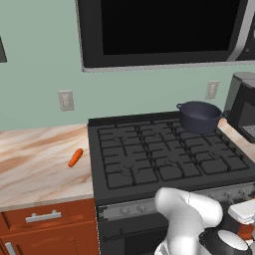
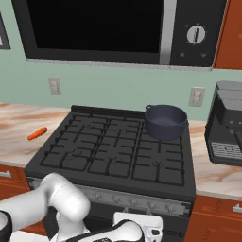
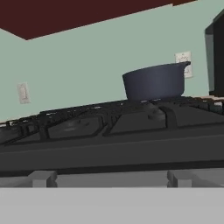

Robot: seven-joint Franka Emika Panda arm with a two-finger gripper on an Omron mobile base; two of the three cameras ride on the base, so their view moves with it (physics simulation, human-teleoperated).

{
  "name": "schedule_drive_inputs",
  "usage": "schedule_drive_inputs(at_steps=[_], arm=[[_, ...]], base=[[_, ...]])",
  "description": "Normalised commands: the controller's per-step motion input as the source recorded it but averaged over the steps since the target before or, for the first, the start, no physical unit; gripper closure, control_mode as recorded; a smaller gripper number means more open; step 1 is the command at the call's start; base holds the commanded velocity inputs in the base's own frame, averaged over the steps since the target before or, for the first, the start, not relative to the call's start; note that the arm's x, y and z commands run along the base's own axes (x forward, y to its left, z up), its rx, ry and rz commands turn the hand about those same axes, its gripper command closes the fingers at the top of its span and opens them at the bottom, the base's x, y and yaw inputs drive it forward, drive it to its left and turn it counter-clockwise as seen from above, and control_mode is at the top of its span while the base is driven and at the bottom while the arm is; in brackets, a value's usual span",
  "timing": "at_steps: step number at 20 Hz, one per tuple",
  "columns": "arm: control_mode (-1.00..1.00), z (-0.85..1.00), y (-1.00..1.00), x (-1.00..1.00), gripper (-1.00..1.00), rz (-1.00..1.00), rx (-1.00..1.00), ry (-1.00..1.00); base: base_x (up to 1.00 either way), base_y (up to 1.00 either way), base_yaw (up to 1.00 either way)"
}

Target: Turn on the burner for the pot on the stove. Wait thirty seconds for the pot to heat up. Then add the carrot to the pot.

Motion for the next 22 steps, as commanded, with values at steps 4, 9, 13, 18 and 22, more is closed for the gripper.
schedule_drive_inputs(at_steps=[4,9,13,18,22], arm=[[-1.00,-0.15,-0.26,0.20,-1.00,-0.06,0.00,0.00],[-1.00,-0.21,-0.13,0.23,-1.00,-0.02,0.00,0.00],[-1.00,-0.30,-0.03,0.10,-1.00,0.00,0.00,0.00],[-1.00,-0.30,-0.13,0.09,-1.00,0.00,0.00,0.00],[-1.00,-0.12,-0.20,0.11,-1.00,0.00,0.00,-0.01]], base=[[0.00,0.00,0.00],[0.00,0.00,0.00],[0.00,0.00,0.00],[0.00,0.00,0.00],[0.00,0.00,0.00]])
